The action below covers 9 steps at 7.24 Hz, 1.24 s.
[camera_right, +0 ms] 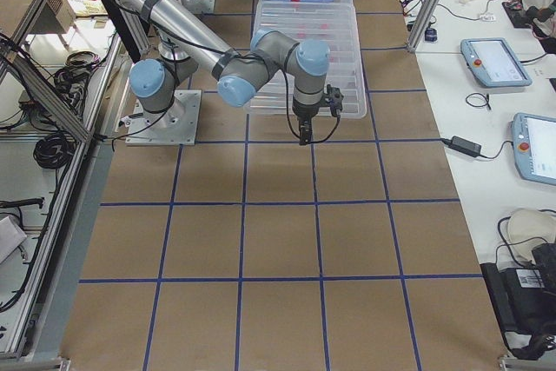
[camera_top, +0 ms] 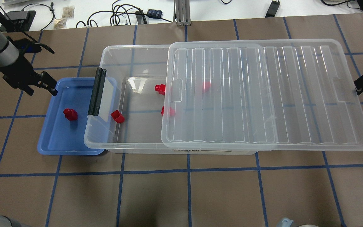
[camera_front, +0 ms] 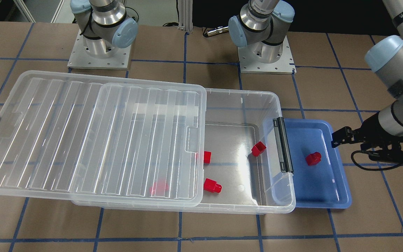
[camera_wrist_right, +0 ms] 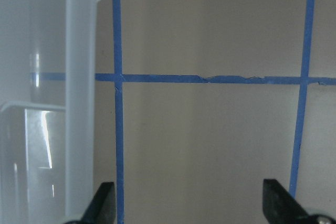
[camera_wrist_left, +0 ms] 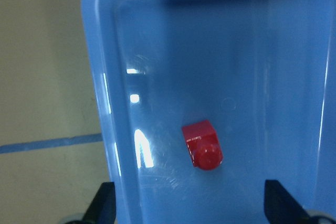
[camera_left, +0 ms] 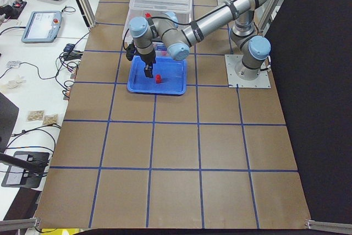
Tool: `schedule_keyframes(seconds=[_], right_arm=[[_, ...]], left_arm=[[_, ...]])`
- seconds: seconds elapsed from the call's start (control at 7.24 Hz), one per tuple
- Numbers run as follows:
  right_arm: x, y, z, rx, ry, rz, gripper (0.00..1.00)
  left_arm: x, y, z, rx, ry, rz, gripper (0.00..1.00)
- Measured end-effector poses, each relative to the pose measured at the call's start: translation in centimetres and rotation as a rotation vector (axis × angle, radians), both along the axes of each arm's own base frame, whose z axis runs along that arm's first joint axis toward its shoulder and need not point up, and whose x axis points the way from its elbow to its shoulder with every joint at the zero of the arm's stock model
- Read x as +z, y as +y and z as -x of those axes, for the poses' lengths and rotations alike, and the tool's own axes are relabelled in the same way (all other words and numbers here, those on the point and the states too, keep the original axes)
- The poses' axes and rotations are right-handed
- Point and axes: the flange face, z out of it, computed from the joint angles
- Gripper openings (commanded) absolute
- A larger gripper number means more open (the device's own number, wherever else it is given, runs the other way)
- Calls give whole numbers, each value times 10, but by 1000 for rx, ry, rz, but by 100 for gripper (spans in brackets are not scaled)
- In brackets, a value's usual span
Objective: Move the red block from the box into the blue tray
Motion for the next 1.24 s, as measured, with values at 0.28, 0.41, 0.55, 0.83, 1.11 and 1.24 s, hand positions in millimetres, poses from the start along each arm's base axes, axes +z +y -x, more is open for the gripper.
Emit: schedule_keyframes(seconds=[0.28,0.41,0.55,0.83,1.11,1.24], right_arm=[[0,-3,-8,-4,-1,0,100],[0,-5,-15,-1,-1,0,100],[-1,-9,-25,9,-1,-1,100],[-3,-15,-45,5,-3,-5,100],[-7,-19,-66,1,-5,-10,100],[-8,-20,-80,-8,-6,-13,100]], left_arm=[[77,20,23,51,-24,25,100],[107,34,49,57,-35,43,100],[132,49,78,59,-43,60,100],[154,68,126,96,-33,84,100],[152,75,175,76,-9,80,100],[148,81,196,45,-6,72,100]])
